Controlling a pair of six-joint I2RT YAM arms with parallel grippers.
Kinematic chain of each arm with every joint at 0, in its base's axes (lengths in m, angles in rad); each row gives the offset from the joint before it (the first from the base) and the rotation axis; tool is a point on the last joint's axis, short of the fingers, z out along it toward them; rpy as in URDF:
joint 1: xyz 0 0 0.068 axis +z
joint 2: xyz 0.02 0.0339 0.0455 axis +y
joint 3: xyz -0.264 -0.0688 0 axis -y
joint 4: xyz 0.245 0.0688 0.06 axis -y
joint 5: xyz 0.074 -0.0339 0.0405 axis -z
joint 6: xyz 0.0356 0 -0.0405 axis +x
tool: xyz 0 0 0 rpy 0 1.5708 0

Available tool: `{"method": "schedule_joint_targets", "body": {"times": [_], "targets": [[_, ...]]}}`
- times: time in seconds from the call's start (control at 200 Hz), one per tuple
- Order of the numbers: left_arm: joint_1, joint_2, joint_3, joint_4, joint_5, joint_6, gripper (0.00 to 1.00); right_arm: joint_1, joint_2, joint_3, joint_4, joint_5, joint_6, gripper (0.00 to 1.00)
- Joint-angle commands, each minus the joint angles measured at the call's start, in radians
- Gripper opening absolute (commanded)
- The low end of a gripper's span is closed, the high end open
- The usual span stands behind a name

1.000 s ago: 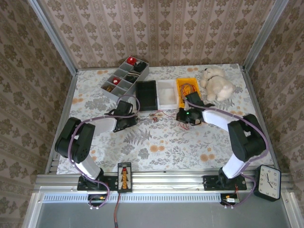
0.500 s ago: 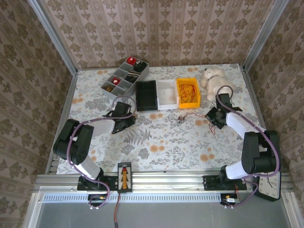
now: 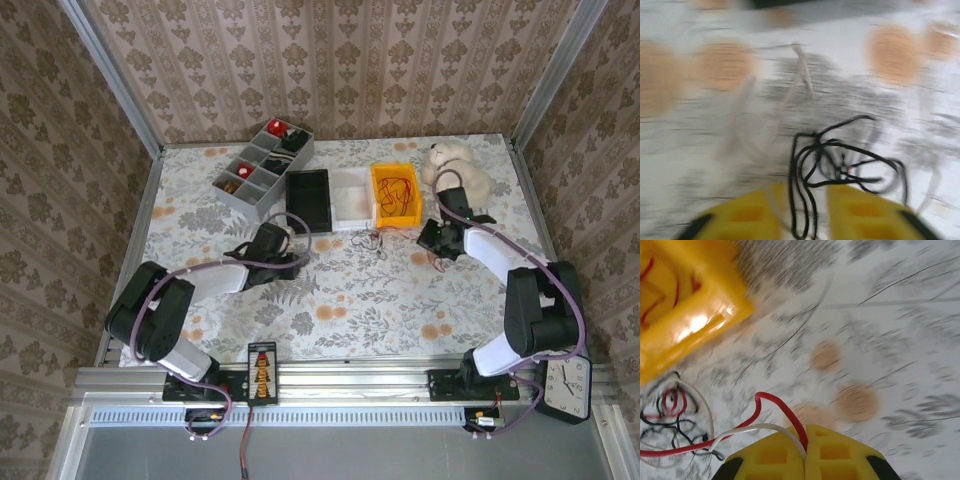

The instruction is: Untangle the cables

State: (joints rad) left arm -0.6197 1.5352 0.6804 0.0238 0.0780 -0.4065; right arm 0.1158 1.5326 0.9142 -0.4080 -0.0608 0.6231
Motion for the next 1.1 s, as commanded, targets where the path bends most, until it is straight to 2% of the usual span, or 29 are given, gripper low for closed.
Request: {"method": "schedule_joint_targets", "body": {"times": [0.0,0.08,0.24,0.385,0.555,0.79,0.84,0.9,1.03,1.095], "targets": [[-0.061,-0.02,0.041,0.087,0.159,0.165,0.43,0.051,0.04,0.024,0.023,-0.044,-0.023,0.01],[-0.101,0.03,0.111,0.087,0.21,0.198,0.49,0.064,0.072,0.029,0.039,-0.073,0.013,0.01],[-0.159,0.172,0.264,0.08,0.23,0.244,0.5,0.067,0.103,0.04,0.063,-0.127,0.04,0.01],[-0.163,0.277,0.353,0.141,0.277,0.236,0.5,0.066,0.1,0.049,0.064,-0.154,0.024,0.01],[-0.172,0.399,0.49,0.108,0.285,0.234,0.5,0.07,0.091,0.033,0.07,-0.18,0.017,0.02],[-0.179,0.506,0.577,0.097,0.317,0.211,0.48,0.07,0.078,-0.005,0.097,-0.196,0.029,0.02],[-0.183,0.523,0.586,0.093,0.289,0.206,0.45,0.07,0.077,-0.007,0.101,-0.198,0.03,0.02],[-0.189,0.543,0.604,0.072,0.234,0.199,0.34,0.071,0.074,-0.009,0.107,-0.203,0.032,0.02],[-0.202,0.561,0.595,0.08,0.07,0.174,0.0,0.07,0.074,-0.003,0.098,-0.196,0.038,0.02],[-0.192,0.548,0.564,0.095,0.013,0.14,0.0,0.066,0.071,0.001,0.073,-0.162,0.048,0.02]]}}
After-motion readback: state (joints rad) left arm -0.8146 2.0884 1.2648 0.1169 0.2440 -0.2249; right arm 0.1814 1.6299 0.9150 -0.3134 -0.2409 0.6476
